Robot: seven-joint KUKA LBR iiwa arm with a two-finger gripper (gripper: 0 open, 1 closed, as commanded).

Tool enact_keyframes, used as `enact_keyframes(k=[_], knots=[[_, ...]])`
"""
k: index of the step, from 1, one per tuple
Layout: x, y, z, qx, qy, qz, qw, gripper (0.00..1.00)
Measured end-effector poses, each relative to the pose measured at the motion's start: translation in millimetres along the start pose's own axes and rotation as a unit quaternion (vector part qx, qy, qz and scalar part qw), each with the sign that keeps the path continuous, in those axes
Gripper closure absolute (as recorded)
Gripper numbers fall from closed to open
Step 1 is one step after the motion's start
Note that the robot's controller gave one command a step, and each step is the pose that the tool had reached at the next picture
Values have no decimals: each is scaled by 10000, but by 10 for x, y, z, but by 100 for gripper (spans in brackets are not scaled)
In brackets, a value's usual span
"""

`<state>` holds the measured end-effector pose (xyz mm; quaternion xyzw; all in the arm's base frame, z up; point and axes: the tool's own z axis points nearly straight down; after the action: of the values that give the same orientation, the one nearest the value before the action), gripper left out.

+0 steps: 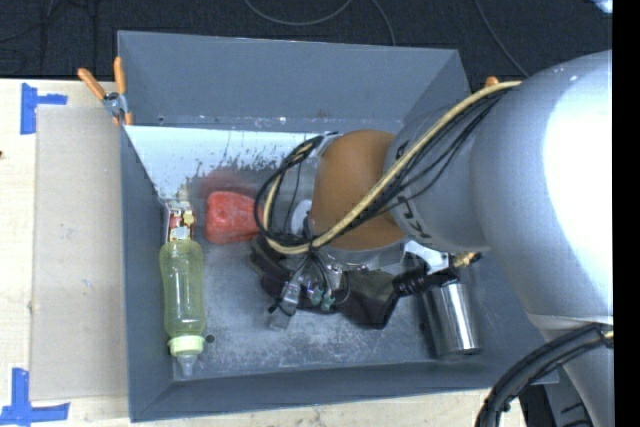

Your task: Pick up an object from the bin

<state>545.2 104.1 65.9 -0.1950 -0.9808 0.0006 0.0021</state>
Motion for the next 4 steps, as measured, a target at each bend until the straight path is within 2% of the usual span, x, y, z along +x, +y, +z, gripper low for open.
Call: enact_keyframes(k=[1,2,4], knots=[[143,15,-91,-1,-14,-1056,9944,0],[-4,12,-13,-8,3,2,10000,100],[-1,8,-59,-7,7,8,10000,100]])
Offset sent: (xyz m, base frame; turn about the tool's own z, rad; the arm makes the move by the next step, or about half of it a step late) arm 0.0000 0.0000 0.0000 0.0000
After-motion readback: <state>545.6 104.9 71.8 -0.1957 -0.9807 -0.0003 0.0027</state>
